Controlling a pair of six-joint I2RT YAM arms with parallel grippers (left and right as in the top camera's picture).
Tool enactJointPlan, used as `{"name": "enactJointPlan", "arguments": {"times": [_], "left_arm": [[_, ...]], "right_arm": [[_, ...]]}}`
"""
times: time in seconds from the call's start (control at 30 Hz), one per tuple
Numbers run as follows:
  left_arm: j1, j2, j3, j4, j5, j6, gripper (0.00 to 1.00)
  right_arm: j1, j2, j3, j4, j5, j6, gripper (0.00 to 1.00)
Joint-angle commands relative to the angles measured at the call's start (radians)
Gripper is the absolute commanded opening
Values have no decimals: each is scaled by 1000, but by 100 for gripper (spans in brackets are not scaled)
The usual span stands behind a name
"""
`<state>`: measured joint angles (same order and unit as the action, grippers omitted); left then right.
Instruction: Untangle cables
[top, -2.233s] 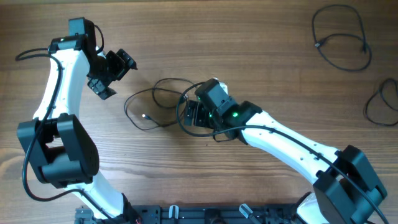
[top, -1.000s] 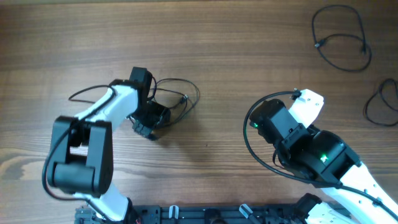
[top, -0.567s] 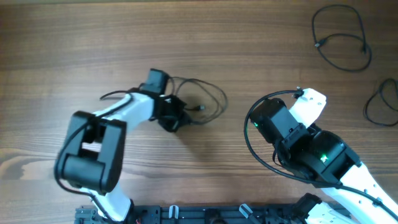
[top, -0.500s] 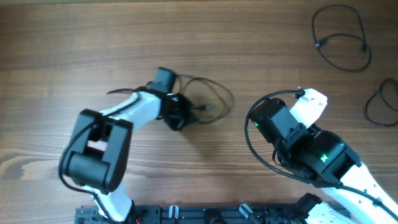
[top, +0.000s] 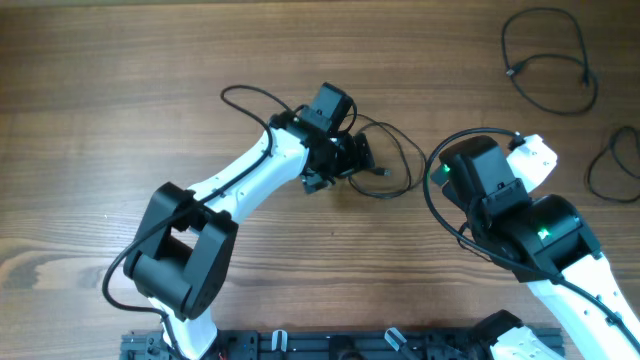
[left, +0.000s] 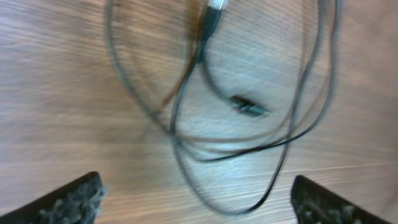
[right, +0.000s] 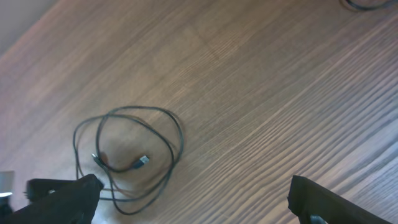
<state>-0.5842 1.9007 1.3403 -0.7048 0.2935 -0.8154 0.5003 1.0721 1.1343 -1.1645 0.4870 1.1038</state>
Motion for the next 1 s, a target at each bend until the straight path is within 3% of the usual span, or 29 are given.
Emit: {"name": "enactJointPlan", "arguments": {"times": [0.0, 0.07, 0.13, 0.33, 0.43, 0.53, 0.63, 0.9, 0.97], "left_arm": [[21, 10, 129, -180, -222, 105, 100], [48, 8, 209, -291, -315, 101, 100], [106, -2, 275, -342, -299, 78, 100], [354, -113, 343, -379, -204, 53, 100], [486, -173, 343, -443, -204, 52, 100], [608, -196, 343, -523, -205, 53, 100], [676, -195, 343, -566, -205, 52, 100], [706, -195, 343, -579, -205, 52, 100], [706, -195, 343, -579, -205, 52, 100]], "right_arm": [[-3, 11, 8, 39, -76, -240, 100], [-3, 46, -5, 119, -214, -455, 100], [-3, 100, -17, 186, -365, -612, 100], [24, 347, -17, 329, -641, -846, 100], [66, 489, -17, 367, -636, -932, 96], [85, 613, -17, 410, -594, -947, 81], [86, 703, -17, 438, -519, -948, 75], [86, 817, -17, 571, -476, -1008, 73], [86, 822, -17, 605, -476, -1036, 61]]}}
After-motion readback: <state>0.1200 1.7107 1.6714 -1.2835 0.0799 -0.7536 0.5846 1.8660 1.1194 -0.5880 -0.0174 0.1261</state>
